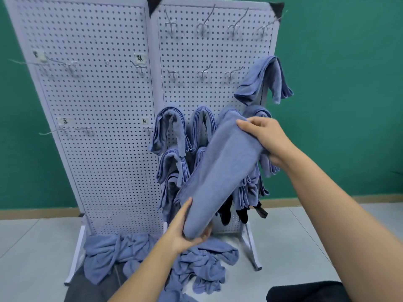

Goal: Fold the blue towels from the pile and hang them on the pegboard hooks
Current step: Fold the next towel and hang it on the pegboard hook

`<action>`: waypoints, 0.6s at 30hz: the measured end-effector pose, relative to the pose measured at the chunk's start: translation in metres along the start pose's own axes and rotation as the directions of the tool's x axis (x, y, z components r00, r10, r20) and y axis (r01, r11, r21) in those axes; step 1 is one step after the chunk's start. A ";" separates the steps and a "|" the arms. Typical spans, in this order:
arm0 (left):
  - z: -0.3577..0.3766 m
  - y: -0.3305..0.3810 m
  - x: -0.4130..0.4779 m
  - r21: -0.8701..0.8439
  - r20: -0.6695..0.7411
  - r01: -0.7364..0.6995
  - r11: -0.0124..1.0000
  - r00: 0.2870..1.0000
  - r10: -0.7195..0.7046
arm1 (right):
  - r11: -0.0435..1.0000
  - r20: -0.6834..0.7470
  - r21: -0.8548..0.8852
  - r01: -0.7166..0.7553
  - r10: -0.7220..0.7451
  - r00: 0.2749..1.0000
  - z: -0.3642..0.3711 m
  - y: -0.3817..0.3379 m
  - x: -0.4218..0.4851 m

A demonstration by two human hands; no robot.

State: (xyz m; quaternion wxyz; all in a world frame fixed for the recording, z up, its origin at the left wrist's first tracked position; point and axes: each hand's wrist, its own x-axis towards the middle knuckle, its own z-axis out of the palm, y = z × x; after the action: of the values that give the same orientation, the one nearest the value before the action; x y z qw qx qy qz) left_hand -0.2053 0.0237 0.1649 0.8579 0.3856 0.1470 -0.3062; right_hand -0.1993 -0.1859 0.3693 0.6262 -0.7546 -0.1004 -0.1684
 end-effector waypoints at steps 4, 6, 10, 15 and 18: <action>-0.003 0.025 -0.003 0.130 0.000 -0.057 0.990 0.998 0.058 | 0.987 -0.050 -0.024 -0.160 0.159 0.986 -0.022 0.036 -0.005; -0.010 0.045 -0.005 0.170 -0.025 -0.102 0.980 0.994 0.107 | 0.955 -0.038 0.002 -0.296 0.296 0.955 -0.032 0.061 -0.010; -0.017 0.085 -0.018 0.325 -0.029 -0.141 0.935 0.987 0.158 | 0.826 0.099 0.139 -0.546 0.537 0.838 -0.048 0.104 -0.017; -0.016 0.126 -0.038 0.483 -0.016 -0.206 0.851 0.970 0.244 | 0.740 0.257 0.242 -0.627 0.574 0.777 -0.046 0.121 -0.014; -0.017 0.142 -0.045 0.540 0.023 -0.301 0.786 0.939 0.343 | 0.749 0.299 0.179 -0.638 0.577 0.760 -0.043 0.122 -0.008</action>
State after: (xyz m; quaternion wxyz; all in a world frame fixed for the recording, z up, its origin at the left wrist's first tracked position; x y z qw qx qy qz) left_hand -0.1496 0.1285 0.2574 0.7491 0.6401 0.0203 -0.1694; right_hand -0.1685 -0.2512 0.2620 0.7279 -0.6670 0.0600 0.1474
